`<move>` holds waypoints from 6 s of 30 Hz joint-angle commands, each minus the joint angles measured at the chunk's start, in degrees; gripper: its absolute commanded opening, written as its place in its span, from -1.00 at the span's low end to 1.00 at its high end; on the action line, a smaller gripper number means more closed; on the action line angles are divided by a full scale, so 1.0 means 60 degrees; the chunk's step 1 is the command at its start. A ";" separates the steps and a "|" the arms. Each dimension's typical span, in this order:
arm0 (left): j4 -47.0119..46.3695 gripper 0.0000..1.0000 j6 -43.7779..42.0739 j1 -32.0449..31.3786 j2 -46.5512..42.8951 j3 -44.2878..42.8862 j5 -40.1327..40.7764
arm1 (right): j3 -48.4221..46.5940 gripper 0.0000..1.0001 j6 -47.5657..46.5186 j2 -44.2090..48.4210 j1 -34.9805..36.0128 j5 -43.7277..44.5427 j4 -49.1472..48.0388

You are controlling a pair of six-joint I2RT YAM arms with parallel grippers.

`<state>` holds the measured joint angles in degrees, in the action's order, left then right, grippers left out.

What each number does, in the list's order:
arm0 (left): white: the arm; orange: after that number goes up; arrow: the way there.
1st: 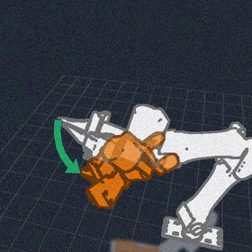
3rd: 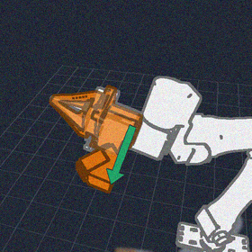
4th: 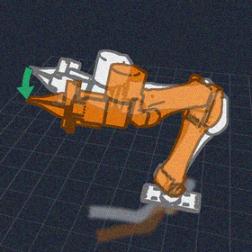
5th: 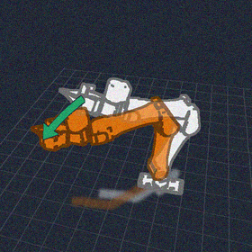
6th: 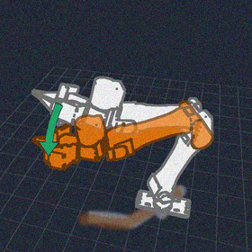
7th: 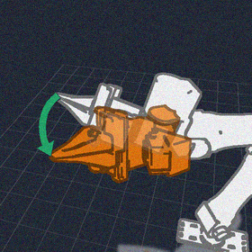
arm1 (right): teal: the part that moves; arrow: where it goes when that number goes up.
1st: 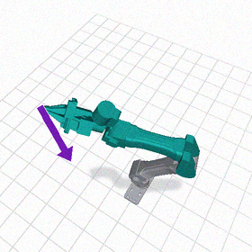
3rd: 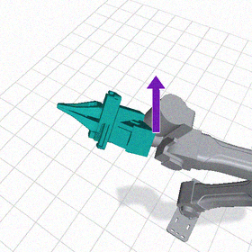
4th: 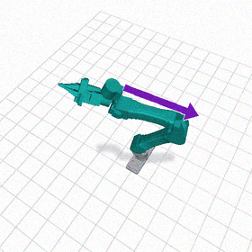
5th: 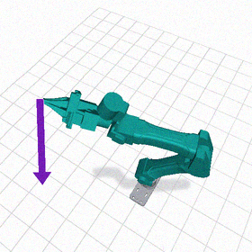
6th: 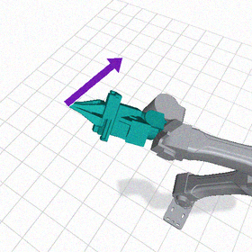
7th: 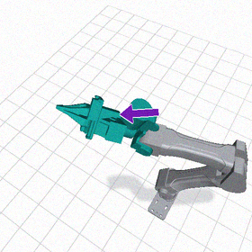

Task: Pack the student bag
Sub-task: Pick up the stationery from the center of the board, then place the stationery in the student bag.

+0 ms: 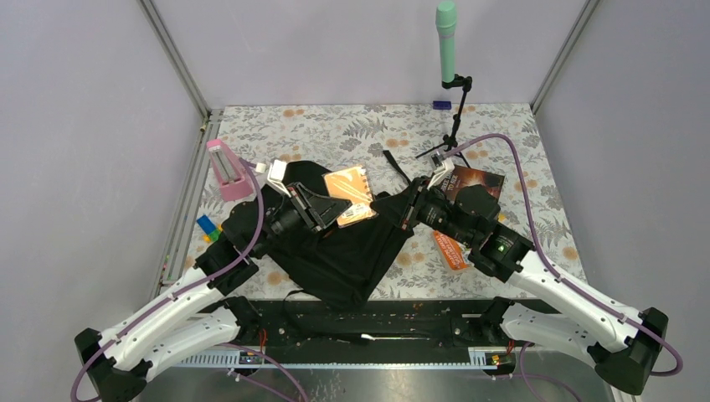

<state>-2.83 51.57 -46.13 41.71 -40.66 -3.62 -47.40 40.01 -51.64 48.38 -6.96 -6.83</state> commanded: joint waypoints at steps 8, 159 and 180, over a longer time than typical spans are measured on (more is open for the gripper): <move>0.0494 -1.00 -0.0879 0.0115 0.0089 -0.0753 0.0046 | -0.0029 0.08 -0.0435 0.0389 0.0096 0.0202 0.0232; 0.6151 -1.00 -0.5471 0.2416 0.7001 -0.2757 -0.2137 | 0.0876 0.37 -0.1052 0.1357 -0.0935 0.0057 0.2720; 0.5467 -1.00 -0.4772 0.2120 0.8064 -0.2396 -0.3090 | 0.0581 0.38 -0.1112 0.0727 -0.0420 0.0613 0.2905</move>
<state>30.55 22.02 -31.77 87.46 -55.96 -19.46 -40.40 34.33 -45.91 44.03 -5.13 11.29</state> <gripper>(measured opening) 0.061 0.689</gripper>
